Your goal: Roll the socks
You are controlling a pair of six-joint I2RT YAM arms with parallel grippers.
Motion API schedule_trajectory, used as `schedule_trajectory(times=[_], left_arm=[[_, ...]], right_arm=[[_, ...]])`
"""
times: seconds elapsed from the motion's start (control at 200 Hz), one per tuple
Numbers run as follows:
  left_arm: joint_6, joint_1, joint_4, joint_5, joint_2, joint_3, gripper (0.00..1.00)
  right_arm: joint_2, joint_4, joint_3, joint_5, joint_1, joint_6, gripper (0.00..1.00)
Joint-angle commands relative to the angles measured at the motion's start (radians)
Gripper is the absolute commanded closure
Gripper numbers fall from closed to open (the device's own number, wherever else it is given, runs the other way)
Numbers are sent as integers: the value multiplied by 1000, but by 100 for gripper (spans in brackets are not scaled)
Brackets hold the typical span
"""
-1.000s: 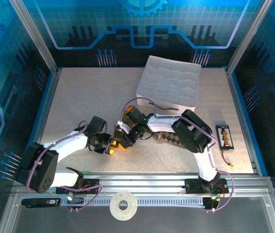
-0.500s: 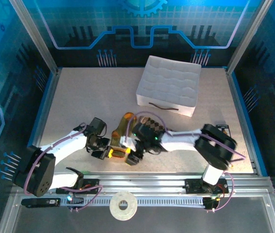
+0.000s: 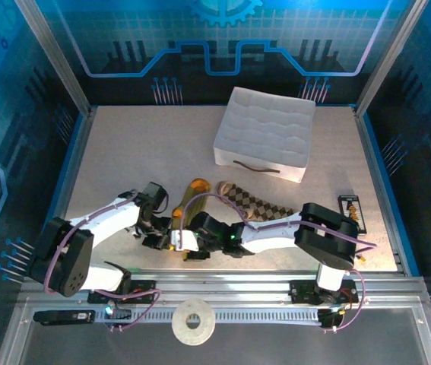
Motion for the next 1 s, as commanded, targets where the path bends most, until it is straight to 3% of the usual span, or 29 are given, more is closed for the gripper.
schedule_trajectory(times=[0.0, 0.2, 0.465, 0.785, 0.876, 0.996], left_arm=[[16, 17, -26, -20, 38, -7, 100], [24, 24, -18, -15, 37, -6, 100], [27, 29, -19, -14, 25, -16, 100], [29, 32, -24, -18, 19, -13, 100], [29, 32, -24, -18, 17, -14, 100], [30, 32, -20, -19, 14, -15, 100]], right_arm=[[47, -18, 45, 7, 6, 23, 50], [92, -52, 62, -15, -26, 123, 63], [96, -79, 69, -72, -55, 157, 50], [109, -104, 83, -63, -51, 149, 50], [124, -120, 108, -58, -53, 151, 56], [134, -138, 134, -66, -57, 176, 70]])
